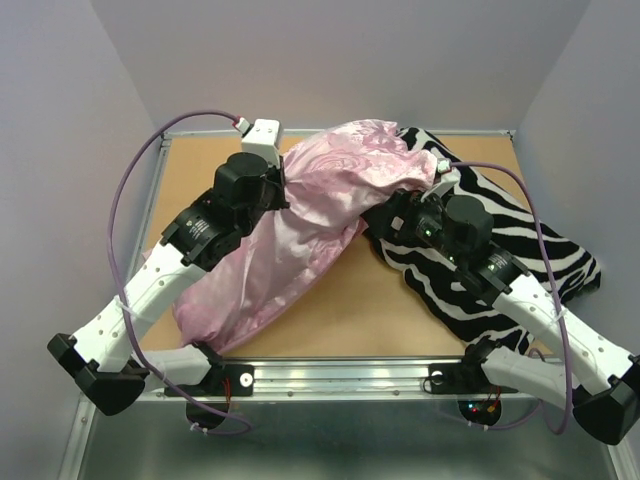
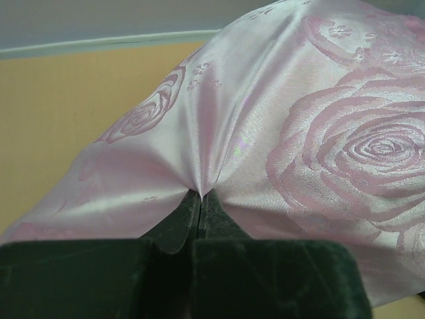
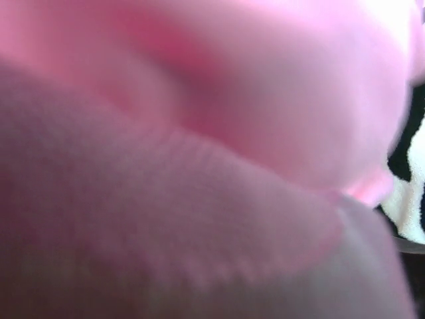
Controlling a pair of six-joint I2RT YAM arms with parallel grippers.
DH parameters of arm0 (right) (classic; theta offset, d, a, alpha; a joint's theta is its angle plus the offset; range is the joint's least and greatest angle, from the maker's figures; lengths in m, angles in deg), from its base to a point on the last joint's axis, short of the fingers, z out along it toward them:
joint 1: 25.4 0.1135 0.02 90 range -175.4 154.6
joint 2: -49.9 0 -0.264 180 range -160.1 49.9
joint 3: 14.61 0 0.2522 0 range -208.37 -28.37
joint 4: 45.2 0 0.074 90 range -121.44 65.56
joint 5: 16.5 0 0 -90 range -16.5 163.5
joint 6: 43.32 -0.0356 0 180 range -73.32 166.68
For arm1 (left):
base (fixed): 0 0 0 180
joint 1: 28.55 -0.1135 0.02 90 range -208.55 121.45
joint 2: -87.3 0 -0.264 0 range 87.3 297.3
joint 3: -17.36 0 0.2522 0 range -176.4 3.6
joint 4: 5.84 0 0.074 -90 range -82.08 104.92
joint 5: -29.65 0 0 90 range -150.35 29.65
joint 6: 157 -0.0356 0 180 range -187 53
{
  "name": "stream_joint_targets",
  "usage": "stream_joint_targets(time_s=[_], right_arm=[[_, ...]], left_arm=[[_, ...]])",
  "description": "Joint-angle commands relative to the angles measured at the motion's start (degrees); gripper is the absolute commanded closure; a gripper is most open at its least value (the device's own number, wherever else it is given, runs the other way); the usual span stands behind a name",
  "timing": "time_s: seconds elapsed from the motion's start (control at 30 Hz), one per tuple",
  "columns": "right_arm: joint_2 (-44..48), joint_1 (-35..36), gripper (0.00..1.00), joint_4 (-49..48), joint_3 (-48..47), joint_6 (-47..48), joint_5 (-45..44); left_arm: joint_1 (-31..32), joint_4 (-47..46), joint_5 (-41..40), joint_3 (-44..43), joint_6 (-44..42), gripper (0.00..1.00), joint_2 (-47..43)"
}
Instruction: Remove the pillowcase from the pillow
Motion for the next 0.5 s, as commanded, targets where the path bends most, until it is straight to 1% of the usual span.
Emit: stream_joint_targets(time_s=[0.0, 0.03, 0.1, 0.17, 0.23, 0.3, 0.33, 0.37, 0.4, 0.43, 0.47], right_arm=[[2.2, 0.2, 0.03, -7.0, -0.4, 1.3, 0.4], [2.2, 0.2, 0.05, -7.0, -0.6, 1.4, 0.1], [1.5, 0.1, 0.06, -7.0, -1.4, 2.0, -0.1], [1.1, 0.1, 0.10, -6.9, -1.8, 1.9, -0.3], [0.2, 0.1, 0.27, -7.0, -2.0, 1.9, -0.1], [-0.1, 0.2, 0.49, -7.0, -2.7, 1.5, 0.1], [-0.5, 0.2, 0.68, -6.9, -3.0, 1.3, 0.2], [-0.8, 0.2, 0.77, -6.8, -3.5, 1.2, 0.2], [-1.1, 0.2, 0.84, -6.8, -4.6, 1.0, -0.2], [-1.4, 0.2, 0.94, -5.6, -5.6, 0.8, -0.9], [-2.8, 0.4, 0.99, -4.8, -6.8, 0.8, -2.7]], left_arm=[[1.7, -11.4, 8.9, 0.8, -0.7, 1.00, -1.1], [2.1, -11.6, 9.6, 1.2, -0.7, 1.00, -1.1], [2.5, -12.3, 11.9, 1.9, -0.7, 1.00, -1.3], [2.8, -13.2, 13.6, 2.7, -0.6, 1.00, -1.6], [2.8, -13.4, 14.2, 3.4, -0.6, 1.00, -1.7], [2.8, -13.4, 14.4, 4.1, -0.5, 1.00, -1.7], [2.9, -13.3, 14.7, 5.1, 0.1, 0.95, -2.0], [3.0, -13.4, 14.9, 5.5, 0.6, 0.87, -2.1], [3.7, -13.7, 15.7, 6.4, 1.4, 0.66, -2.5], [4.3, -14.1, 16.7, 6.8, 1.8, 0.56, -3.0], [5.6, -15.4, 16.4, 7.0, 2.3, 0.44, -4.3]])
